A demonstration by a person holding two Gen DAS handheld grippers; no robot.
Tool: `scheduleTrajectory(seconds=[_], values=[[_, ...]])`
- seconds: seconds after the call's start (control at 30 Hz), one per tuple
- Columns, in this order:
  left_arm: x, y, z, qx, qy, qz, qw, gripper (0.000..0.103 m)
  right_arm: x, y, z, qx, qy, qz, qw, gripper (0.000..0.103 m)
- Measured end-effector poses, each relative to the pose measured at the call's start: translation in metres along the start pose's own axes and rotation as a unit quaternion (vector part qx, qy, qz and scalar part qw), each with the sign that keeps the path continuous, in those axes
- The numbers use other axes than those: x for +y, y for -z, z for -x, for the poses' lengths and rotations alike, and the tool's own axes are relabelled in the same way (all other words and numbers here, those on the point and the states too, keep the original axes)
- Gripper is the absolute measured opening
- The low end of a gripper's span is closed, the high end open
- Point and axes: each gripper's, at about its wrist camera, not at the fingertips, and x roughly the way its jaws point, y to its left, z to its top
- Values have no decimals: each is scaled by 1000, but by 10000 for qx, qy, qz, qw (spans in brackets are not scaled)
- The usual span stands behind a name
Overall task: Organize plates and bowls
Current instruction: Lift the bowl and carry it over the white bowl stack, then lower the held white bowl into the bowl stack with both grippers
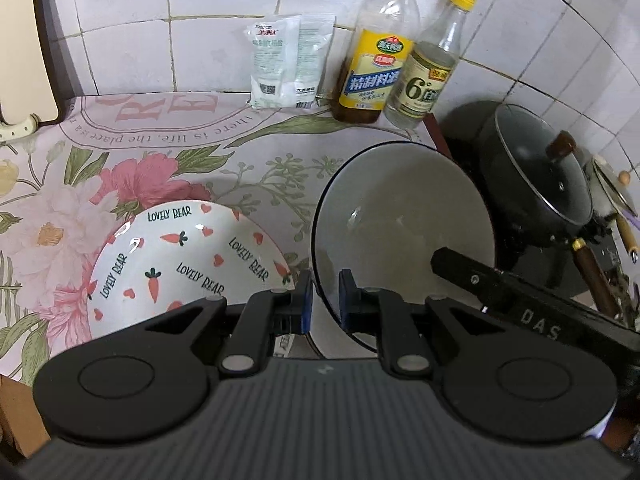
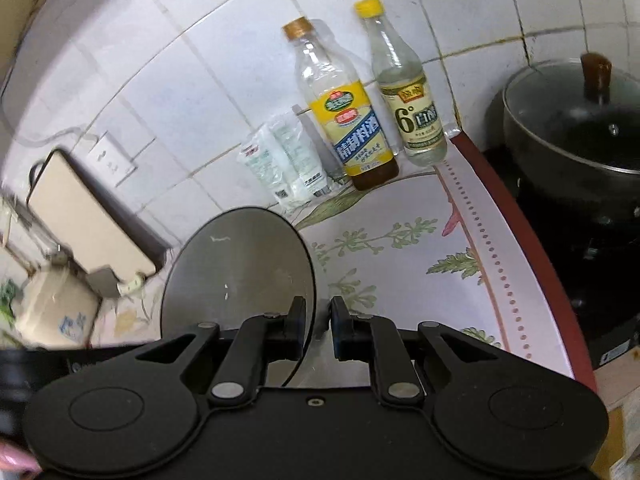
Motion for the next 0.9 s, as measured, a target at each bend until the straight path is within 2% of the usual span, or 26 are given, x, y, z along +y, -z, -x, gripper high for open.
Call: scheduleTrajectory(seconds=[0.43, 0.63, 0.73, 0.9], values=[[6, 26, -10, 254, 119, -40, 9996, 12, 13, 32, 8, -88, 483, 758, 9959, 17], [7, 30, -24, 409, 277, 76, 9987, 12, 17, 41, 5, -250, 901, 1124, 9892, 17], [5, 31, -29, 501, 245, 106, 9984, 12, 16, 43, 2, -232, 980, 1266, 9868, 17], [7, 33, -37, 674, 222, 144, 9974, 12, 21, 46, -4, -138, 1058, 1891, 9761, 17]])
